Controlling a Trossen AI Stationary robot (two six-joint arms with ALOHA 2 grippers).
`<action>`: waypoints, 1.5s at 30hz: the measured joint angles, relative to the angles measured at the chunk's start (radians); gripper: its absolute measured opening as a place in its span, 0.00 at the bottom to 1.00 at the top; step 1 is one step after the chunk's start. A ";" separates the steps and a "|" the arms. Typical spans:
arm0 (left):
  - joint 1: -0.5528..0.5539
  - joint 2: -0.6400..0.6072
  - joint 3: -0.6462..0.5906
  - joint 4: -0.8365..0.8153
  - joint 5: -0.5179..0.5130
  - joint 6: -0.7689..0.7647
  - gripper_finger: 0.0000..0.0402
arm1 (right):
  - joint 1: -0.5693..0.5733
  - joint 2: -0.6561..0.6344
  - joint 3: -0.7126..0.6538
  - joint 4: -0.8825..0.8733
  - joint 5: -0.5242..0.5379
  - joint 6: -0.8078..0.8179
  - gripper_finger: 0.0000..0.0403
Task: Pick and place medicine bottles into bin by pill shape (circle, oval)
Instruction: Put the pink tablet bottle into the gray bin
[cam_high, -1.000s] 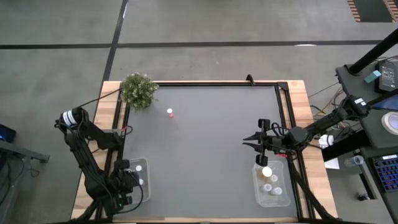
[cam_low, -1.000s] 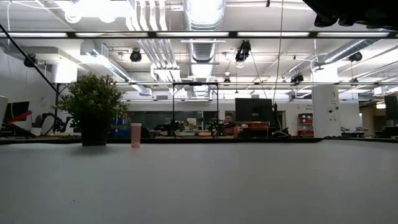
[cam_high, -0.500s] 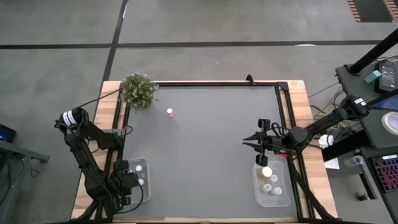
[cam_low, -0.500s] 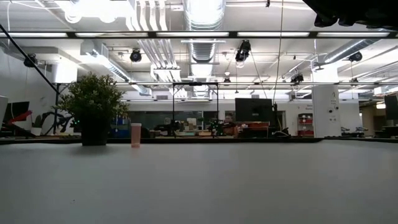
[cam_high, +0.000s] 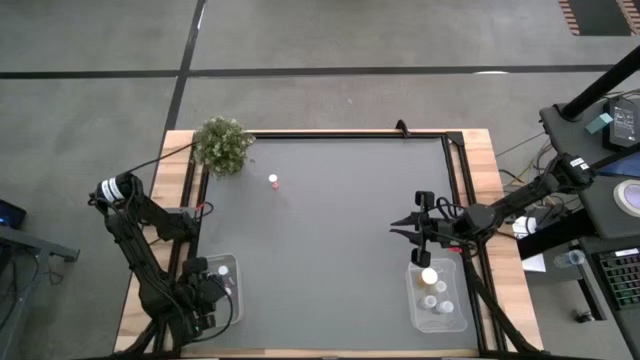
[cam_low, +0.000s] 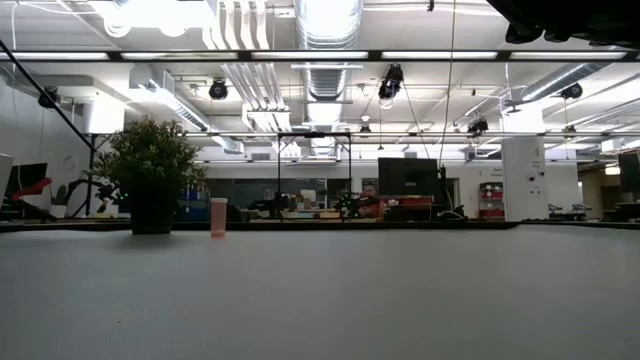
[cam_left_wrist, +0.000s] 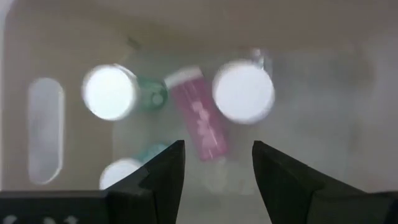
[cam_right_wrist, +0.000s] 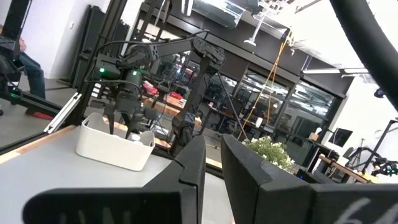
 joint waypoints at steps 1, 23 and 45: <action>0.007 0.000 0.000 -0.002 -0.010 -0.024 0.42 | 0.000 0.000 0.000 0.000 0.000 0.000 0.11; 0.071 0.068 -0.007 0.020 0.034 -0.058 0.42 | 0.000 0.000 0.000 -0.002 0.000 0.000 0.11; 0.106 0.068 -0.008 0.067 0.029 -0.050 0.42 | 0.000 0.000 0.000 -0.005 0.000 -0.008 0.11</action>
